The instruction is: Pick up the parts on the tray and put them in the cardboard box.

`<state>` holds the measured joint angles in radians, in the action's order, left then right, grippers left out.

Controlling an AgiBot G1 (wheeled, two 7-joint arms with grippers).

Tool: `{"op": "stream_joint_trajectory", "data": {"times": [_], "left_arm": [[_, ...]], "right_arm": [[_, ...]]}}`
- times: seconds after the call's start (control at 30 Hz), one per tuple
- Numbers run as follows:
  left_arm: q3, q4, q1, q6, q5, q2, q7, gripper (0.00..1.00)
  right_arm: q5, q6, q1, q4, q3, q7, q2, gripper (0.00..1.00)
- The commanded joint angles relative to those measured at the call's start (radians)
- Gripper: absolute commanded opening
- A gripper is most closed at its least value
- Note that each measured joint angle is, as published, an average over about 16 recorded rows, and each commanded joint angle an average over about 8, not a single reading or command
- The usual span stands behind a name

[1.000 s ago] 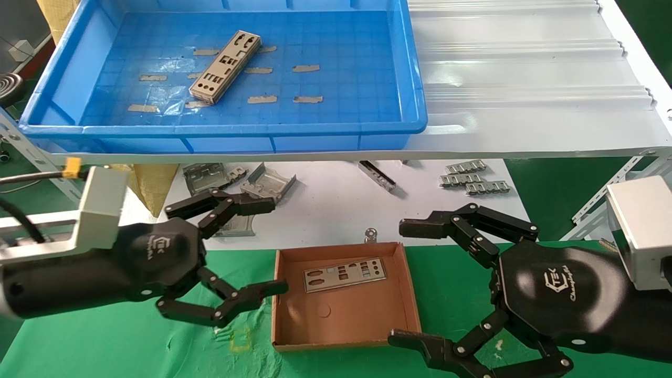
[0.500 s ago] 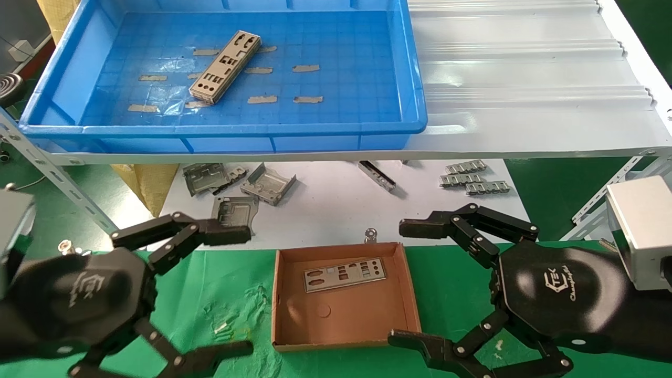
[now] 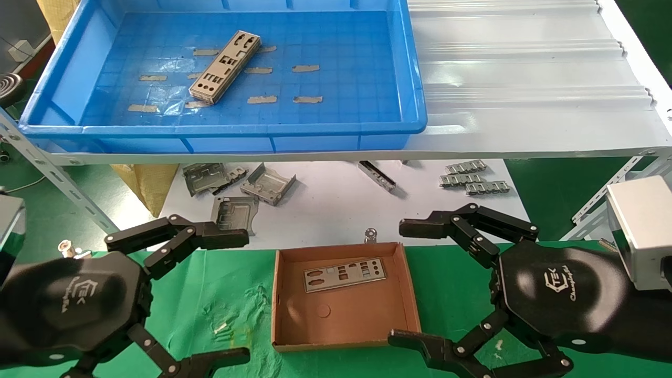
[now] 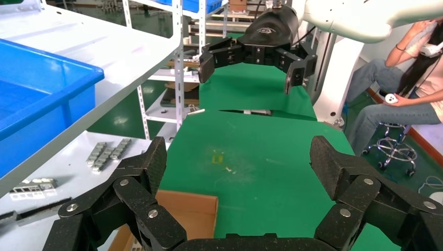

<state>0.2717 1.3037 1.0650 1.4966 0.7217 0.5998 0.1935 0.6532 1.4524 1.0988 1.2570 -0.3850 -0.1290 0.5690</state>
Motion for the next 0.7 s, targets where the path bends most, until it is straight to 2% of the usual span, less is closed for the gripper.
{"op": "stream_joint_trajectory", "data": {"times": [0.03, 0.7], "left_arm": [[0.002, -0.005, 0.002, 0.0, 0.002, 0.003, -0.002, 1.0], [0.007, -0.019, 0.009, -0.001, 0.008, 0.011, -0.006, 1.0]], "right_arm": [[0.0, 0.0, 0.0, 0.0, 0.0, 0.0, 0.0, 1.0], [0.0, 0.0, 0.0, 0.0, 0.0, 0.0, 0.0, 1.0]]}}
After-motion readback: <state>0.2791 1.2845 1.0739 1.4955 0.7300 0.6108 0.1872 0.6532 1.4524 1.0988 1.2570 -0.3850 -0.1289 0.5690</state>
